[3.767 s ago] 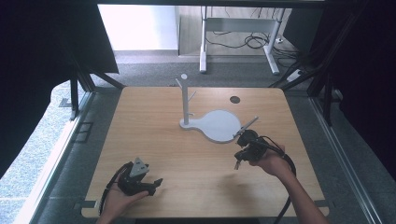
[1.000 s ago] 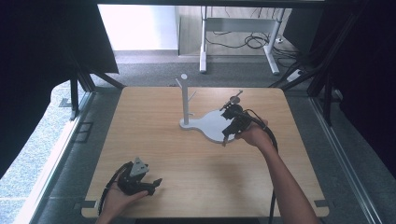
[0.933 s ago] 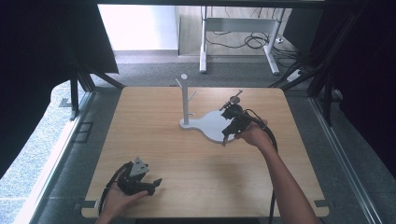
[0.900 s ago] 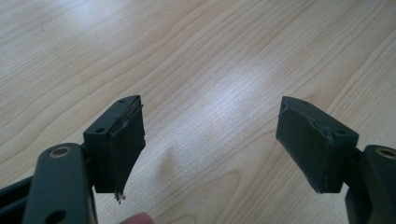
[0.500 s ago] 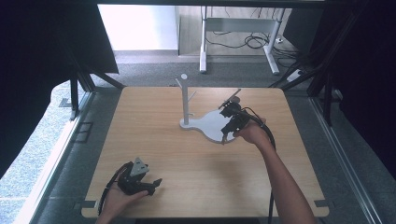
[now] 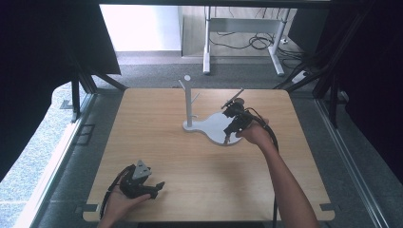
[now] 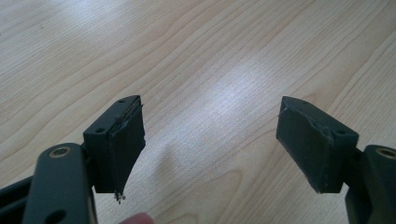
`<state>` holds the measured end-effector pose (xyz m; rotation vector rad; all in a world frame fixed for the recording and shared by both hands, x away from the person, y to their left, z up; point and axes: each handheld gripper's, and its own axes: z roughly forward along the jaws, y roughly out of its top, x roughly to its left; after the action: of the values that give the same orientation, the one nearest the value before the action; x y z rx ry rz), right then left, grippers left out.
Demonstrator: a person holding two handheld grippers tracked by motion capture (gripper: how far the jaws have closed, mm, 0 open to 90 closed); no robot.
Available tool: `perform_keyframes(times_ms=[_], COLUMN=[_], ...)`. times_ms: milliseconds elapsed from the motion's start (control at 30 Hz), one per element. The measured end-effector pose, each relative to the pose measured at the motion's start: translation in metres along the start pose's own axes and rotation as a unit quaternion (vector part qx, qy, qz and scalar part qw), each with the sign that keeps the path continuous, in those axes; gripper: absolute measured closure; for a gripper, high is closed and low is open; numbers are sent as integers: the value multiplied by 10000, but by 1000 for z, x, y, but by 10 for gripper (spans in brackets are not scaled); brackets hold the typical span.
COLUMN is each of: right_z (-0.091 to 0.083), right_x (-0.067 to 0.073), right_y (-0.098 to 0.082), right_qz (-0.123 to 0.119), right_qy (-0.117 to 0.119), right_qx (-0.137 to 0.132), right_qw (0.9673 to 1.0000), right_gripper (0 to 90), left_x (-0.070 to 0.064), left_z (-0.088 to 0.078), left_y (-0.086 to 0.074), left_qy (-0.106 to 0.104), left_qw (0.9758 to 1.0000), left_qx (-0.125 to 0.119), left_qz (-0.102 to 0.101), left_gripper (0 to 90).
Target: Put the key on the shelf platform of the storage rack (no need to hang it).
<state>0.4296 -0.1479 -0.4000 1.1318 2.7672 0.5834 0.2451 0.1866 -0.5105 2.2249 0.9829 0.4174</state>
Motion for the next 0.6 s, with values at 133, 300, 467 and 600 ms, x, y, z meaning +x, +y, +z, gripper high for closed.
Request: perform_keyframes(times_ms=[133, 300, 467, 600], right_z=[3, 8, 12, 14], right_x=[-1, 1, -1, -2], right_y=[2, 6, 10, 14], right_qz=[-11, -28, -6, -17], right_qy=[15, 16, 23, 4], right_qx=[-11, 8, -1, 34], right_qw=[10000, 10000, 10000, 10000], right_gripper=[896, 896, 895, 896], left_x=[0, 0, 0, -1], left_z=[0, 0, 2, 2], left_y=[0, 0, 0, 0], left_qy=[-1, -5, -7, -25], left_qw=[10000, 10000, 10000, 10000], left_qx=[4, 19, 70, 61], left_qz=[-1, -1, 26, 23], left_gripper=[238, 238, 238, 237])
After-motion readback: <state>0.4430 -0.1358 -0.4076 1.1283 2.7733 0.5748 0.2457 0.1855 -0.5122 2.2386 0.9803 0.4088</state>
